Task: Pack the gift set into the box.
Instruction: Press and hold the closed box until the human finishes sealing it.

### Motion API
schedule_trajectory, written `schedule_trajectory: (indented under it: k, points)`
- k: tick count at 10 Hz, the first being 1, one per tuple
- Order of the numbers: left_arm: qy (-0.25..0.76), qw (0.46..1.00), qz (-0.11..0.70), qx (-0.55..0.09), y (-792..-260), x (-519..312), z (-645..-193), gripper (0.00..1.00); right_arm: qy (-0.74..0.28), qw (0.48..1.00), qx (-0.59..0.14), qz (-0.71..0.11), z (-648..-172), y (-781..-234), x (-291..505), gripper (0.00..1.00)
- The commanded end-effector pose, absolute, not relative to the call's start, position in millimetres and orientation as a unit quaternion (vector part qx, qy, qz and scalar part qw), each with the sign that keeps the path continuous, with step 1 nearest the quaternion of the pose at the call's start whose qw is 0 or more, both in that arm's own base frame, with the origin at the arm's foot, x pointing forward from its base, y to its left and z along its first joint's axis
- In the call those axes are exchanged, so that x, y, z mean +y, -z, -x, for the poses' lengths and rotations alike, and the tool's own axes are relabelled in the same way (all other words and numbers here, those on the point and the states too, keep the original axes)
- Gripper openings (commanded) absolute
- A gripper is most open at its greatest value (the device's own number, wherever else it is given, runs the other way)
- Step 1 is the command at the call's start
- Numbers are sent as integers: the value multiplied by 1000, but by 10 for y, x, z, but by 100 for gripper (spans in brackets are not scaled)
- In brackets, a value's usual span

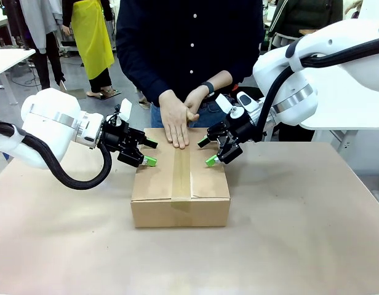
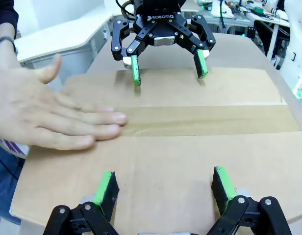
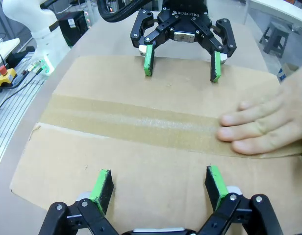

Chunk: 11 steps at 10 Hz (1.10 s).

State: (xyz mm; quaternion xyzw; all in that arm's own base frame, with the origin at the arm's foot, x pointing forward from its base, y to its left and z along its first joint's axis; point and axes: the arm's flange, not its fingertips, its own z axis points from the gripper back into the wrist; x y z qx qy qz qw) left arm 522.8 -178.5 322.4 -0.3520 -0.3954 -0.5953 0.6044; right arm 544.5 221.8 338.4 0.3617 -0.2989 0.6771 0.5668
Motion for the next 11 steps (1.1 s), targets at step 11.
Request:
schedule_trajectory:
  k: [11]
  points:
    - [595, 604, 352, -395, -3219, -1782, -5221, 100, -678, 570, -301, -354, -5452, -3377, 2246, 100]
